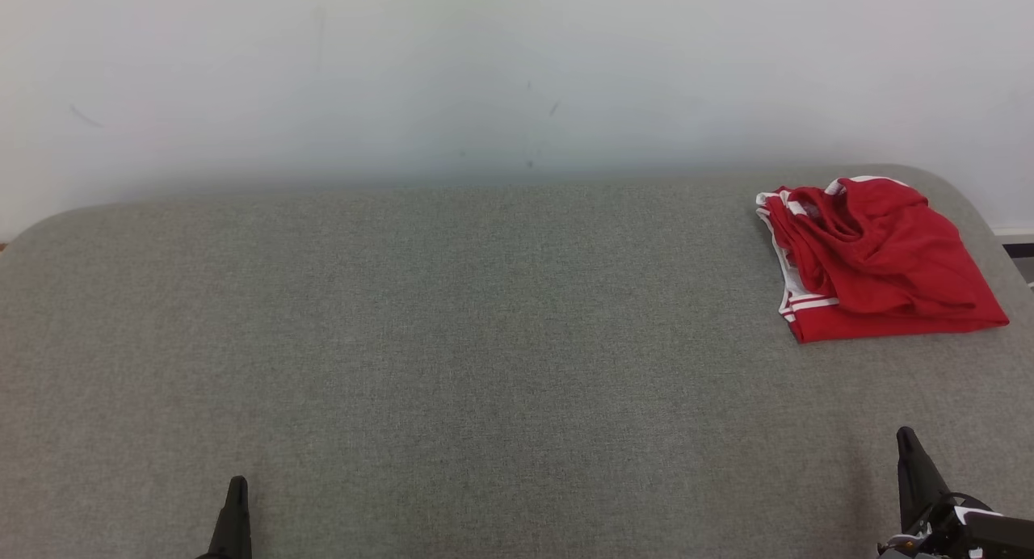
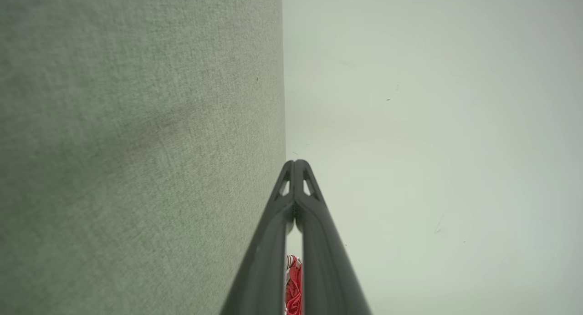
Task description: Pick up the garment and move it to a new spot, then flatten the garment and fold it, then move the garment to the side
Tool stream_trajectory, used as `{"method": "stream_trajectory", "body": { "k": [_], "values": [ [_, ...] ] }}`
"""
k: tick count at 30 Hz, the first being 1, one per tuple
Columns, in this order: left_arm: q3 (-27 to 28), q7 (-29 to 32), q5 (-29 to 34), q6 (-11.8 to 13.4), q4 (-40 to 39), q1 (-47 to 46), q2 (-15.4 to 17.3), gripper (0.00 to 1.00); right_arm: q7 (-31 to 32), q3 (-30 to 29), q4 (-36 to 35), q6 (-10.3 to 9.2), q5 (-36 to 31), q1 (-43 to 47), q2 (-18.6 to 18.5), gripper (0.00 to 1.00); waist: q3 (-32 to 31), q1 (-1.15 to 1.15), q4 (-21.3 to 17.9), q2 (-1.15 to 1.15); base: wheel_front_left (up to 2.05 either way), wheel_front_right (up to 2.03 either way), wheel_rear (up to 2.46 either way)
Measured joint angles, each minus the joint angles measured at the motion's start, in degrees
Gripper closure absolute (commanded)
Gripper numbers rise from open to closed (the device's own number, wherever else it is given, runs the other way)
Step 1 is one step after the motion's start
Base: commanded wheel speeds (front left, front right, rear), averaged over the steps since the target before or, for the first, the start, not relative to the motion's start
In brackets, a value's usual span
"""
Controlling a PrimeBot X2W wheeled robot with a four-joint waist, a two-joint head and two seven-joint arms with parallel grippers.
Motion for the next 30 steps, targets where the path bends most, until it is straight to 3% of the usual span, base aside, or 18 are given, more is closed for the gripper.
{"method": "stream_trajectory", "body": {
  "k": [30],
  "values": [
    [0.0,0.0,0.0,0.0,0.0,0.0,0.0,1.0,0.2,-0.2,0.0,0.0,0.0,0.0,0.1,1.0,0.0,0.0,0.0,0.0,0.0,0.0,0.0]
  ]
}}
